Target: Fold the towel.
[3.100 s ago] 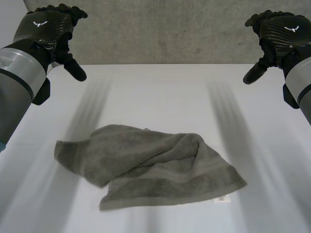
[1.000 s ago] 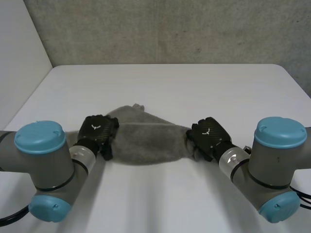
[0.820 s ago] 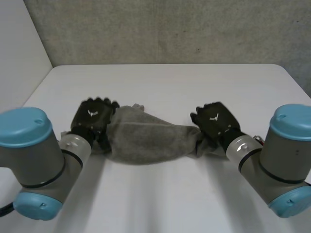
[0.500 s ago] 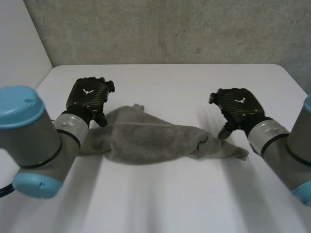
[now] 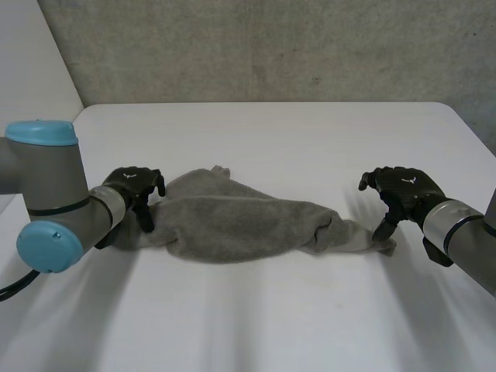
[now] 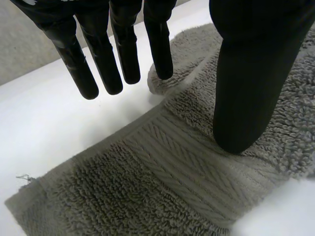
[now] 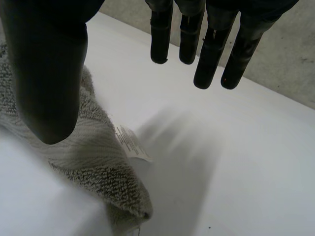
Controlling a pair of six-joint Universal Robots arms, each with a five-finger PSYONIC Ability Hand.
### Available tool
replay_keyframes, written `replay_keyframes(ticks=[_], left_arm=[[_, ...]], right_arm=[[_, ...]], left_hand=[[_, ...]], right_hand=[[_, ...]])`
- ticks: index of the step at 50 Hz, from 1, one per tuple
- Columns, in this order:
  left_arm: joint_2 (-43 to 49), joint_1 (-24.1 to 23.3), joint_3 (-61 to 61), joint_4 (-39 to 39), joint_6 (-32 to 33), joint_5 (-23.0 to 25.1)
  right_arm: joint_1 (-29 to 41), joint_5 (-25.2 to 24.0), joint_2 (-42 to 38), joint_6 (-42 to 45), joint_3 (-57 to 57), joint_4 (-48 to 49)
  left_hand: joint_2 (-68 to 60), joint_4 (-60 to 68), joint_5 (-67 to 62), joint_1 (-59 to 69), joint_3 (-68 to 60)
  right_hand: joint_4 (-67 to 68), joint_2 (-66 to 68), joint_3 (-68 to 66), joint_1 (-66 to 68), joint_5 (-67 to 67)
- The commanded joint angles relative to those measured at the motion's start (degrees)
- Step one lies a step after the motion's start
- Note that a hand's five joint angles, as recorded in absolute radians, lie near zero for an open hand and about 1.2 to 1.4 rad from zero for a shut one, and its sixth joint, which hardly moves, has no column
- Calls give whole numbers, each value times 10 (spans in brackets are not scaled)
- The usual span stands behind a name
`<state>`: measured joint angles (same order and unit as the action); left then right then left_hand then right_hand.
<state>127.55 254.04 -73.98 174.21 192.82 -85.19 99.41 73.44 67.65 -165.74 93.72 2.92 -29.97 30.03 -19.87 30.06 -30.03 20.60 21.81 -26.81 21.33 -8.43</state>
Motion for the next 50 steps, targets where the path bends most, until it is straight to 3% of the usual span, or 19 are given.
replay_keyframes(ticks=[1, 10, 17, 21, 23, 25, 27, 28, 29, 34, 39, 40, 41, 42, 43, 44, 45, 47, 50], left_arm=[[19, 7, 5, 5, 3, -1], [36, 8, 15, 9, 8, -2], [34, 8, 9, 5, 8, -3], [33, 8, 8, 5, 8, -3], [31, 8, 8, 5, 8, -3], [30, 9, 8, 6, 9, -3], [28, 11, 10, 7, 10, -3], [26, 12, 16, 10, 15, -3], [23, 15, 20, 12, 21, -3], [9, 14, 49, 25, 48, -2], [-44, 7, 104, 126, 66, -2], [-76, 2, 110, 207, 63, -2], [-76, 2, 111, 207, 63, -2], [-102, -1, 107, 303, 62, -1], [-102, -1, 107, 304, 62, -1], [-121, -6, 99, 398, 56, -5], [-122, -6, 99, 399, 56, -5], [-141, -18, 77, 484, 32, -5], [-157, -23, 48, 480, 16, -4]], right_arm=[[1, 0, -13, 1, -9, -22], [-4, -5, -41, -15, -27, -58], [0, -6, -67, -59, -48, -61], [0, -23, -78, -75, -57, -60], [0, -31, -82, -76, -60, -60], [0, -38, -88, -76, -63, -60], [2, -44, -98, -78, -73, -61], [2, -44, -98, -78, -73, -61], [3, -46, -99, -78, -83, -59], [9, -43, -90, -78, -151, -51], [26, -37, -41, -78, -251, 53], [27, -28, -17, -78, -251, 113], [28, -12, 10, -74, -237, 201], [29, 5, 32, -73, -214, 289], [29, 5, 32, -73, -214, 290], [29, 22, 48, -74, -196, 365], [29, 31, 62, -75, -177, 416], [32, 34, 72, -74, -167, 420], [47, 29, 80, -73, -163, 378]], left_hand=[[-11, 10, -12, 10, -10], [-33, 32, -34, 32, -32], [-256, 255, -257, 255, -255], [-364, 364, -365, 363, -364], [-490, 489, -491, 489, -489], [-500, 500, -501, 499, -500], [-500, 500, -501, 499, -500], [-500, 500, -501, 499, -500], [-500, 500, -501, 499, -500], [-500, 500, -501, 499, -500], [-500, 500, -501, 499, -500], [-500, 500, -501, 499, -500], [-500, 500, -501, 499, -500], [-500, 500, -501, 499, -500], [-500, 500, -501, 499, -500], [-500, 500, -501, 499, -500], [-500, 500, -501, 499, -500], [-500, 500, -501, 499, -500], [-500, 500, -501, 499, -500]], right_hand=[[-60, -72, 122, -67, 38], [-75, -87, 137, -82, 53], [-33, -45, 95, -40, 11], [126, 114, -64, 119, -148], [176, 164, -114, 168, -197], [245, 233, -183, 237, -266], [456, 443, -393, 448, -477], [457, 445, -395, 449, -478], [593, 581, -531, 585, -614], [594, 582, -532, 587, -616], [594, 582, -532, 587, -616], [594, 582, -532, 587, -616], [594, 582, -532, 587, -616], [594, 582, -532, 587, -616], [594, 582, -532, 587, -616], [594, 582, -532, 587, -616], [594, 582, -532, 587, -616], [594, 582, -532, 587, -616], [594, 582, -532, 587, -616]])
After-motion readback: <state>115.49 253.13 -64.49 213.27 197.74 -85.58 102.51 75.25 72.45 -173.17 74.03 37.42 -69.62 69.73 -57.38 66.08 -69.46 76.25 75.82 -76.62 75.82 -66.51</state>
